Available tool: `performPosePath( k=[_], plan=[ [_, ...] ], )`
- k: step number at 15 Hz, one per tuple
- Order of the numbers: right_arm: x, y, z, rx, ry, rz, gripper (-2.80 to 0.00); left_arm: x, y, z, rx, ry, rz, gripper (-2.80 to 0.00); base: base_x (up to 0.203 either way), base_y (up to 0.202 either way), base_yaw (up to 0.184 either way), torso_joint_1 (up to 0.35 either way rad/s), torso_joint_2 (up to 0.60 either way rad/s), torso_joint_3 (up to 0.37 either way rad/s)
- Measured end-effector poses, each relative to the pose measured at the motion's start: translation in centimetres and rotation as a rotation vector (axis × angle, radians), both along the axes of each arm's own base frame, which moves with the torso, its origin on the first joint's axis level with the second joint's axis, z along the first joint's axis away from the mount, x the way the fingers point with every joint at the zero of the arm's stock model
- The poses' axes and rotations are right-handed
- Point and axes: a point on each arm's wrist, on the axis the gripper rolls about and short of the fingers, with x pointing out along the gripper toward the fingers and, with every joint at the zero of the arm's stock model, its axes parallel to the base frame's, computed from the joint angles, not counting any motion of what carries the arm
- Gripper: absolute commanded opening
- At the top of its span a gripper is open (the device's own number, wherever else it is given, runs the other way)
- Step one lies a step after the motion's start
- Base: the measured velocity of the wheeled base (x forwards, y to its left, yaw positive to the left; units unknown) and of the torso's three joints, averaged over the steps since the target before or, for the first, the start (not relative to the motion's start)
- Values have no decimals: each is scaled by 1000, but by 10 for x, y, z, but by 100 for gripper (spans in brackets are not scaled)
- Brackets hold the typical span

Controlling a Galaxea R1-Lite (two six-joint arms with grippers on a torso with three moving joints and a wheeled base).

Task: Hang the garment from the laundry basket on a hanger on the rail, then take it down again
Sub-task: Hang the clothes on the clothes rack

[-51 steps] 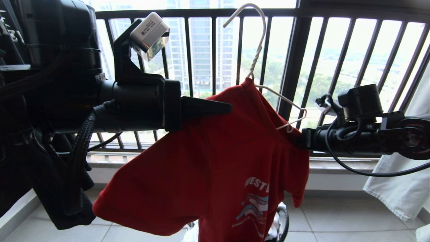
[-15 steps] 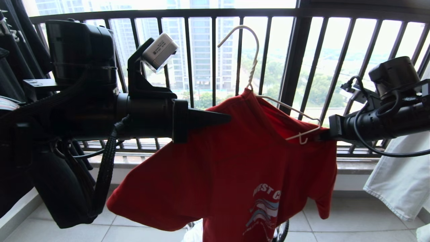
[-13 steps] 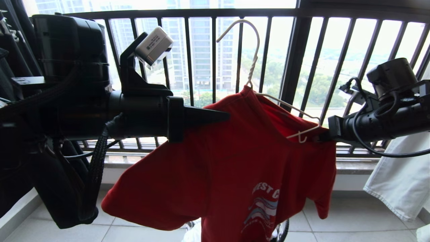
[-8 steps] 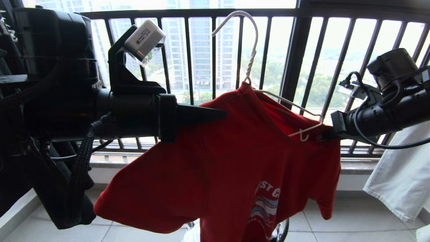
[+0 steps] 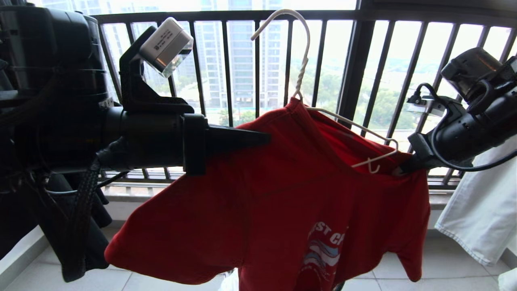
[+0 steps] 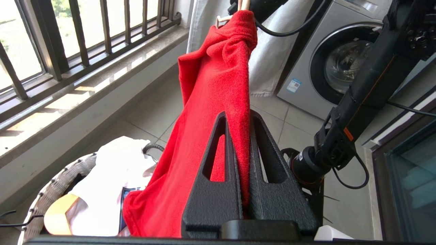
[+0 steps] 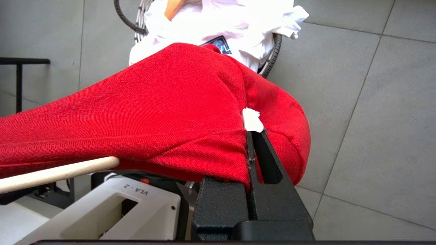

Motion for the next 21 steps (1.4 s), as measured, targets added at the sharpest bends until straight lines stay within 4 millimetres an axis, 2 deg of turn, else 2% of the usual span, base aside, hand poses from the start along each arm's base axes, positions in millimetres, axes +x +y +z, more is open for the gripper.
performPosePath(
  k=[7, 13, 18, 21],
  plan=[
    [24, 0, -10, -26, 43, 35, -280, -1, -3, -12, 59, -76, -20, -280, 0, 0, 0, 0, 0, 0],
    [31, -2, -14, -30, 35, 36, -280, 6, -8, -29, 114, -95, -32, -280, 0, 0, 0, 0, 0, 0],
    [31, -2, -14, -30, 35, 34, -280, 20, -15, -43, 170, -135, -34, -280, 0, 0, 0, 0, 0, 0],
    [30, -2, -13, -29, 29, 35, -280, 36, -24, -53, 192, -108, -19, -280, 0, 0, 0, 0, 0, 0]
  ],
)
